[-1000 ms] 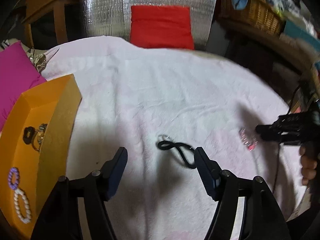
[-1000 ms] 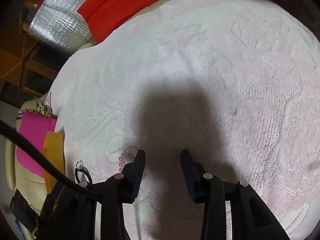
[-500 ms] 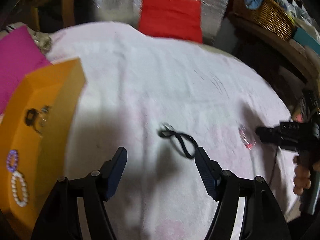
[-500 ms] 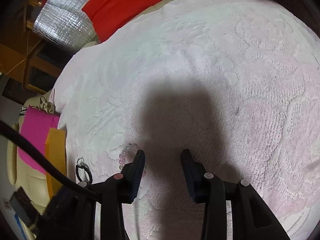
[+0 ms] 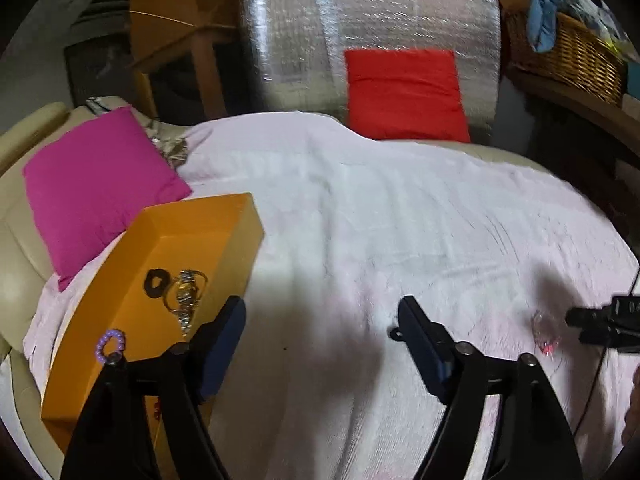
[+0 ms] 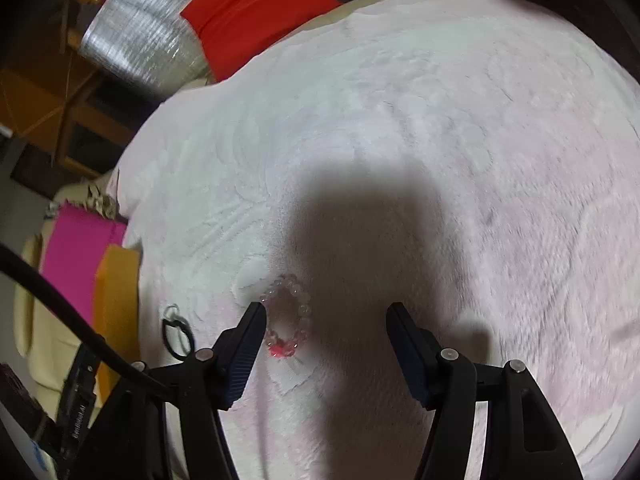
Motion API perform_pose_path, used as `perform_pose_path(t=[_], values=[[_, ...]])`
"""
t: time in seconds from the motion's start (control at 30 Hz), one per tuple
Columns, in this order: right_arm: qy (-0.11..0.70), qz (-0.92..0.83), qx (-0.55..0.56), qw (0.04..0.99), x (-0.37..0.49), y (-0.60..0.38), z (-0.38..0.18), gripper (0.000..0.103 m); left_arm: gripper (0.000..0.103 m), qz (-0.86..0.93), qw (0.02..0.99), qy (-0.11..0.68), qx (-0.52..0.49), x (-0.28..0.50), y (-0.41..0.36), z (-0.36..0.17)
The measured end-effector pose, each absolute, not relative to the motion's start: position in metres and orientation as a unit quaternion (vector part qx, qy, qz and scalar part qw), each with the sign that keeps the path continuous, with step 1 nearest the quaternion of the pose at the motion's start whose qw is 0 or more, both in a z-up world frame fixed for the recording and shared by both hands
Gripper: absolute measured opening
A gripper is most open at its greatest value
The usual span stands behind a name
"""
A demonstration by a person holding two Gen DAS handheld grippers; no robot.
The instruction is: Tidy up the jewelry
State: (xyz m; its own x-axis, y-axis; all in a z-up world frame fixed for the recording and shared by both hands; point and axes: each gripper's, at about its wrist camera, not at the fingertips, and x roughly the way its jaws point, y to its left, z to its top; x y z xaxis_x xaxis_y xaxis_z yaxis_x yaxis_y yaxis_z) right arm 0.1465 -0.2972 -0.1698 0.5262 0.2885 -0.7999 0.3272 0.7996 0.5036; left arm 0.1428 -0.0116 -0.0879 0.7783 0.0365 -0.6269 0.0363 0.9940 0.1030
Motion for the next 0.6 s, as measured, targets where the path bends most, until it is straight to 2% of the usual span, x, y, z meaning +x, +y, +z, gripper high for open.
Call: perform_pose_path(t=[0.33,0.6], values=[[0.441,-0.038,0.218,0.870,0.110,-0.271,-0.127,0.064,0.086,0.013,0.950,0.305,0.069,0.127,-0.020,-0.082],[0.470,-0.020,0.185,0.863,0.125,-0.250,-0.143,0.055,0.086,0.003,0.949,0.302,0.086,0.134,-0.025,-0.083]])
